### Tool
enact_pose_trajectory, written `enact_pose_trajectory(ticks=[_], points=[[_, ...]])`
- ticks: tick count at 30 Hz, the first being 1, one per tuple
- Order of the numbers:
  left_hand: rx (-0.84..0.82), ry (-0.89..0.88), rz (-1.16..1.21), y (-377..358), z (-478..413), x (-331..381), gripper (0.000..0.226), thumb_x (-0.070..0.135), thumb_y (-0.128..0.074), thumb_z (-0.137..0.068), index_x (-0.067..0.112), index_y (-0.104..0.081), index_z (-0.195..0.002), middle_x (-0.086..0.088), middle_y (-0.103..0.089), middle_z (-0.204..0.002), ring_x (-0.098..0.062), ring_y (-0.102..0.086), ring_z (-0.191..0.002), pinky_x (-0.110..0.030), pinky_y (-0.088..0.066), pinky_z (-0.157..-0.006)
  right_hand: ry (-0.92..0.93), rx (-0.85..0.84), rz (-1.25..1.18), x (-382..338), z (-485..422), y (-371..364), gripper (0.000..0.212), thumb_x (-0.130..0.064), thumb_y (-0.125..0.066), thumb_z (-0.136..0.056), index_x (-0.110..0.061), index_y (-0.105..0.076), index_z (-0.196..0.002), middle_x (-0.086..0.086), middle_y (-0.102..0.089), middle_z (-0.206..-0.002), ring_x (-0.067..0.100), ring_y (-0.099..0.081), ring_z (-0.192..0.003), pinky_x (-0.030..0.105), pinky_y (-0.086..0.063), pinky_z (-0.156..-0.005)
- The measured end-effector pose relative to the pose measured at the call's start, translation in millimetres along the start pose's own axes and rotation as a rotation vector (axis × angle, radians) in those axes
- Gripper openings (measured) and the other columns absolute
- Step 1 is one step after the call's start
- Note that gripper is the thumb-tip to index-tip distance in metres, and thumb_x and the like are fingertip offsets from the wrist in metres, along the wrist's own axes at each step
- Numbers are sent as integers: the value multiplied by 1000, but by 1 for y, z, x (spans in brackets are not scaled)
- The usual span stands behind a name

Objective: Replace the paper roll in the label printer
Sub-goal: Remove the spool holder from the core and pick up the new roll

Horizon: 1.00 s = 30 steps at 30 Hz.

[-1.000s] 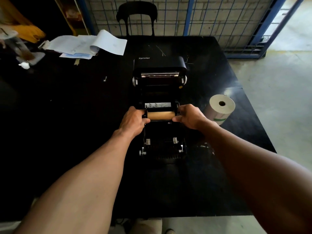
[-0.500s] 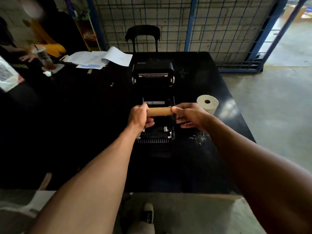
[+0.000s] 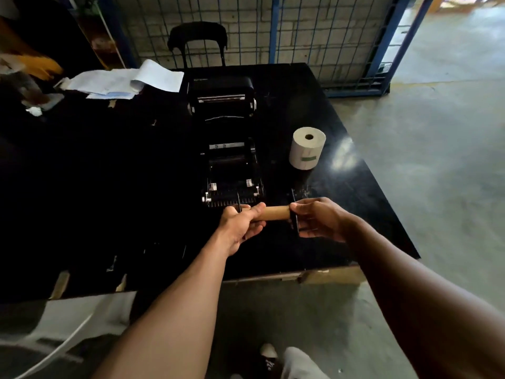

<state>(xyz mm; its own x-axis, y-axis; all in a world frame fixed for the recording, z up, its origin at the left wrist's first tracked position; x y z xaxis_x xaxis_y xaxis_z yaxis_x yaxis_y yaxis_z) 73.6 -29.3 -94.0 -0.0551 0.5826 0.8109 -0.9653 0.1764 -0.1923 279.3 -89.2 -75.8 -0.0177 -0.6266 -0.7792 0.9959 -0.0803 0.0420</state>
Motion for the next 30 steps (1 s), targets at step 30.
enact_pose_trajectory(ticks=[30], points=[[153,96,-86,-119,-65,-60,42,29,-80,-81,10,-55,-109,-13,-70,-102,-13,-71,-71,-23,-59,-58,-212,573,907,70,-44,159,51,-42,-71,-89,-12,-51,-125,18,-57,-126,40,-60,-115,41,-44,-79]])
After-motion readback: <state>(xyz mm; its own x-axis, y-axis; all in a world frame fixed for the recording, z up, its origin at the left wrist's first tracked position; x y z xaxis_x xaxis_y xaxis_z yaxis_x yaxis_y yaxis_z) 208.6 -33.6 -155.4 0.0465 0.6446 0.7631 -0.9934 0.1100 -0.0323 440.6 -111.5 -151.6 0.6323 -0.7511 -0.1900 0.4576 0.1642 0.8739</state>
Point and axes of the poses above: each hand's wrist, its own z-axis away from the middle knuckle, its own y-axis out of the back of the hand, x = y × z, the point moved 3 cm from there along -z, towards the middle knuckle
